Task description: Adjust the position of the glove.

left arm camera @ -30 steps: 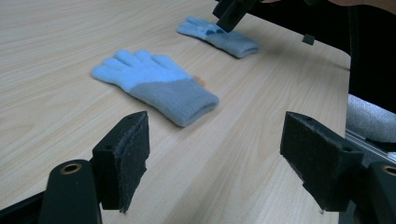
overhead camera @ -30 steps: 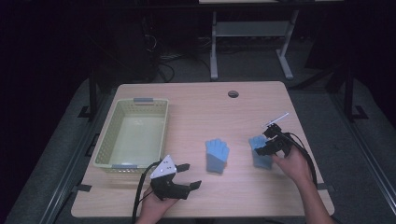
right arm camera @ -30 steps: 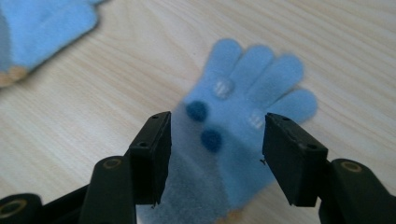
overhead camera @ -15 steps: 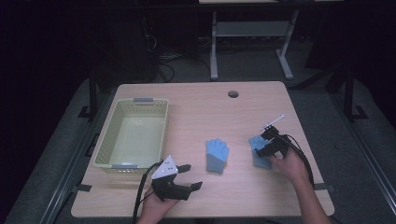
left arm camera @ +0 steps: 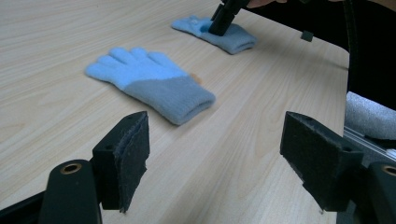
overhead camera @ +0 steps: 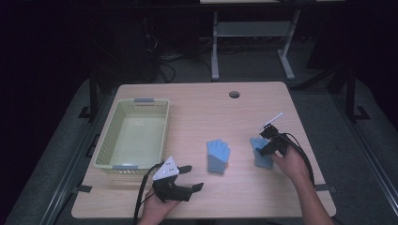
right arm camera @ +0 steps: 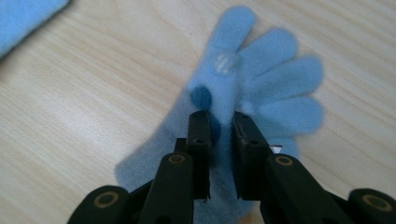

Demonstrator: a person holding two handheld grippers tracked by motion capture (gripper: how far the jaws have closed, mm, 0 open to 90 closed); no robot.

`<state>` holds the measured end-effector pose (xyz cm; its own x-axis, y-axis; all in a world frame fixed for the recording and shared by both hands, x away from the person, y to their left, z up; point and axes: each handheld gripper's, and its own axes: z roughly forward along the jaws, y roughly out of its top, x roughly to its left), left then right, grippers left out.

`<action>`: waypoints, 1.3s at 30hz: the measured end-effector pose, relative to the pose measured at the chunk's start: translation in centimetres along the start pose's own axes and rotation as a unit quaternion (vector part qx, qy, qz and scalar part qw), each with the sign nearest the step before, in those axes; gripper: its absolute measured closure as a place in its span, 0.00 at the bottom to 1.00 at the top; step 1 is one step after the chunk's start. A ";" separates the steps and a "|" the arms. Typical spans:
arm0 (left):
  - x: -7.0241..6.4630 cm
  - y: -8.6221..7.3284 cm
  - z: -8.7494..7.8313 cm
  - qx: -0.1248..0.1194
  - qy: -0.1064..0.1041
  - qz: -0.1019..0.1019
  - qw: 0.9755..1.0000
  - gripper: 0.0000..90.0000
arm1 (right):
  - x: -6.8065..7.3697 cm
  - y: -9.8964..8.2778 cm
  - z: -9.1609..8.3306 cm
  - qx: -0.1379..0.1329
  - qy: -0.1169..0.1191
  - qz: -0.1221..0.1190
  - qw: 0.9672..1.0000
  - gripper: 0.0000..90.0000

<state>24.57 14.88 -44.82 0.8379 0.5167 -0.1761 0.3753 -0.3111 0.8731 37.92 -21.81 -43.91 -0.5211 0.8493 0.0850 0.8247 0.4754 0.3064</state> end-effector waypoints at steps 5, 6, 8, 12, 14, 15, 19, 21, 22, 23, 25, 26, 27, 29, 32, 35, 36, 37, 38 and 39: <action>0.0 0.0 -0.1 -0.002 0.000 -0.003 1.000 0.26 | -0.1 0.0 -0.4 -0.001 0.017 0.007 1.000 0.88; 0.0 0.0 -0.1 -0.003 0.001 -0.004 1.000 0.26 | -0.1 0.0 -0.8 -0.006 0.017 0.007 1.000 0.88; 0.0 0.0 -0.1 -0.003 0.002 -0.003 1.000 0.26 | 0.0 0.1 -1.5 -0.013 0.020 0.010 1.000 0.88; 0.0 0.0 -0.1 -0.006 0.001 -0.005 1.000 0.26 | 0.3 0.0 -2.8 -0.025 0.028 0.005 0.999 0.88; -0.1 0.0 -0.1 -0.002 0.002 -0.004 1.000 0.26 | 0.5 0.1 -3.4 -0.031 0.029 0.002 0.999 0.88; -0.1 0.0 -0.1 -0.002 0.002 -0.004 1.000 0.26 | 0.5 0.1 -3.4 -0.031 0.029 0.002 0.999 0.88; -0.1 -0.1 -0.1 -0.003 0.002 -0.006 1.000 0.26 | 1.1 0.3 -4.4 -0.034 0.024 -0.005 0.999 0.88; -0.1 -0.1 -0.1 -0.003 0.002 -0.006 1.000 0.26 | 1.4 0.6 -4.8 -0.037 0.024 -0.008 0.999 0.88; -0.1 -0.1 -0.1 -0.005 0.002 -0.005 1.000 0.26 | 1.6 0.7 -5.0 -0.038 0.025 -0.008 0.999 0.88; 0.0 -0.1 -0.1 -0.005 0.002 -0.005 1.000 0.26 | 1.7 0.8 -5.1 -0.040 0.026 -0.009 0.999 0.88; 0.0 0.0 -0.1 -0.005 0.002 -0.004 1.000 0.26 | 2.2 1.2 -5.5 -0.043 0.029 -0.010 0.999 0.88; 0.0 0.0 -0.2 -0.004 0.003 -0.004 1.000 0.26 | 2.5 1.3 -5.7 -0.045 0.030 -0.012 0.998 0.88; 0.0 0.0 -0.2 -0.006 0.003 -0.004 1.000 0.26 | 2.9 1.5 -5.9 -0.048 0.034 -0.016 0.998 0.88; -0.1 0.0 -0.2 -0.010 0.005 -0.002 1.000 0.26 | 3.6 1.9 -6.1 -0.050 0.038 -0.024 0.998 0.88; -0.1 0.0 -0.3 -0.011 0.007 -0.002 1.000 0.26 | 4.8 2.6 -6.3 -0.055 0.052 -0.029 0.997 0.88; 0.0 0.1 -0.4 -0.008 0.009 0.001 1.000 0.26 | 5.9 3.3 -6.5 -0.062 0.059 -0.036 0.996 0.88; 0.0 0.0 -0.5 -0.008 0.010 0.001 1.000 0.26 | 6.6 3.8 -6.5 -0.064 0.061 -0.043 0.995 0.88; 0.0 0.0 -0.5 -0.008 0.010 0.001 1.000 0.26 | 6.6 3.8 -6.5 -0.064 0.061 -0.043 0.995 0.88; 0.0 0.0 -0.5 -0.007 0.009 0.002 1.000 0.26 | 7.2 4.3 -6.5 -0.064 0.062 -0.049 0.995 0.88; 0.0 0.0 -0.5 -0.007 0.009 0.002 1.000 0.26 | 7.2 4.3 -6.5 -0.064 0.062 -0.049 0.995 0.88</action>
<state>24.40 15.31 -44.55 0.8325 0.5290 -0.1646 0.3661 -0.3024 0.8800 36.26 -15.15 -35.85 -0.6267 0.7620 0.1630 0.7382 0.5137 0.4372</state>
